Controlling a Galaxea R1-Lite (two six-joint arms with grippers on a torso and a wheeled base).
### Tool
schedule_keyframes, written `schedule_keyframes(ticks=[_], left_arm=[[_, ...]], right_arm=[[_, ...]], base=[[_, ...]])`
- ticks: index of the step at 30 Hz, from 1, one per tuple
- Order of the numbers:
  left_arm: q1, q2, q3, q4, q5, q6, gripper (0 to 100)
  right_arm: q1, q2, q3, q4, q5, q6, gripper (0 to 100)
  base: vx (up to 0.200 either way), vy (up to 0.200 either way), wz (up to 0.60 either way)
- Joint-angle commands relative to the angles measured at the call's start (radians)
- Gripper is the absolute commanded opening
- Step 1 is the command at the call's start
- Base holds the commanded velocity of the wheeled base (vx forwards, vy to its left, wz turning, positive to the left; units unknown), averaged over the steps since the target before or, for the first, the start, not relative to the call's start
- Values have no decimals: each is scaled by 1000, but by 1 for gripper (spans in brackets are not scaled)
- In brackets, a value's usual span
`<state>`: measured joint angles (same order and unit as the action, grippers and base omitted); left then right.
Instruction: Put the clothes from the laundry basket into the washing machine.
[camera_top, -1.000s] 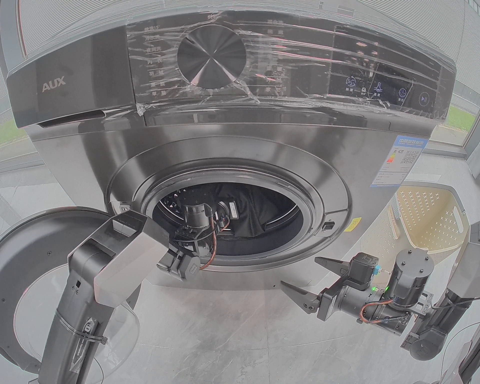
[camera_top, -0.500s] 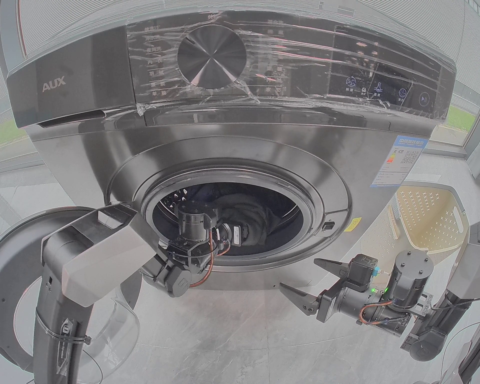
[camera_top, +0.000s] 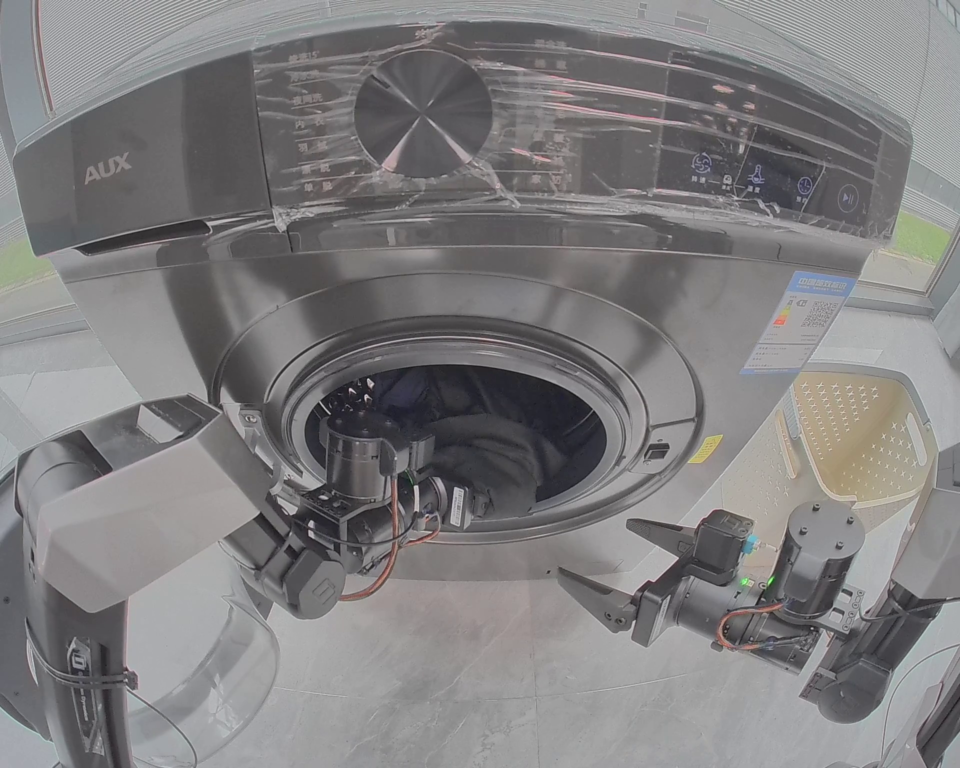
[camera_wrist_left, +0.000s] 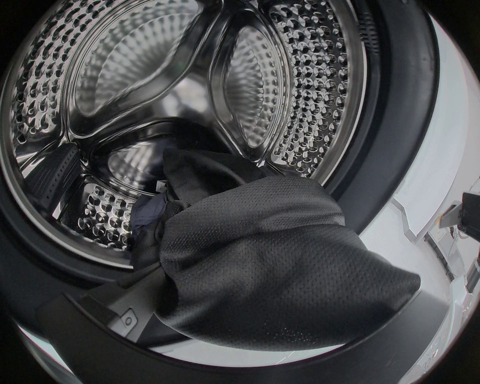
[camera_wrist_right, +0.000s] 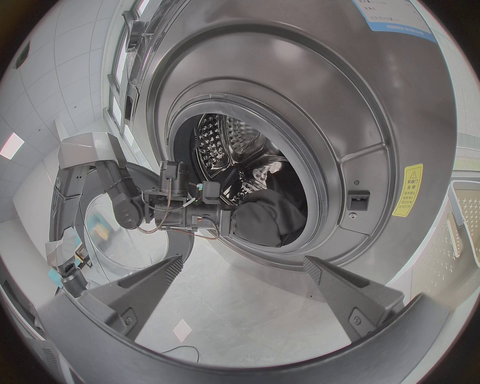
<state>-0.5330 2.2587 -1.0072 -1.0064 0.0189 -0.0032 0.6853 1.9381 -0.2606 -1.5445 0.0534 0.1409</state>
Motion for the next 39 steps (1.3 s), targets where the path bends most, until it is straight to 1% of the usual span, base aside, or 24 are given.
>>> schedule_keyframes(ticks=[1,2,5,6,7,9,10,14,21,22,28,33,36,39], left_arm=[[-21,-16,87,-52,1,-1,100],[-35,-8,128,-107,10,-4,100],[-45,-1,170,-176,13,-11,100],[-45,-1,170,-176,13,-11,100],[-50,12,200,-238,21,-17,100],[-47,16,210,-268,24,-18,100],[-35,18,216,-304,26,-18,100],[-16,15,223,-321,30,-18,100],[-16,2,239,-327,30,-20,100],[-15,1,279,-351,24,-17,100],[-1,-1,340,-408,18,-8,100],[36,-1,346,-439,16,-9,100],[42,1,345,-468,13,-17,100],[42,1,355,-485,-2,-17,100]], right_arm=[[0,1,0,0,0,0,100],[0,1,0,0,0,0,100],[0,2,0,0,0,0,100],[0,2,0,0,0,0,100],[0,1,-2,0,0,0,100],[0,1,-2,0,0,2,100],[0,2,-2,0,0,2,100],[7,21,-8,-2,-4,2,100],[8,25,-8,-3,-6,3,100],[10,21,-6,-3,-7,3,100],[13,21,-8,-3,-7,3,100],[13,22,-9,-3,-7,3,100],[16,22,-9,-3,-7,5,100],[31,25,-26,-3,-15,26,100]], base=[[0,0,0],[0,0,0],[0,0,0],[0,0,0],[0,0,0],[0,0,0],[0,0,0],[0,0,0],[0,0,0],[0,0,0],[0,0,0],[0,0,0],[0,0,0],[0,0,0]])
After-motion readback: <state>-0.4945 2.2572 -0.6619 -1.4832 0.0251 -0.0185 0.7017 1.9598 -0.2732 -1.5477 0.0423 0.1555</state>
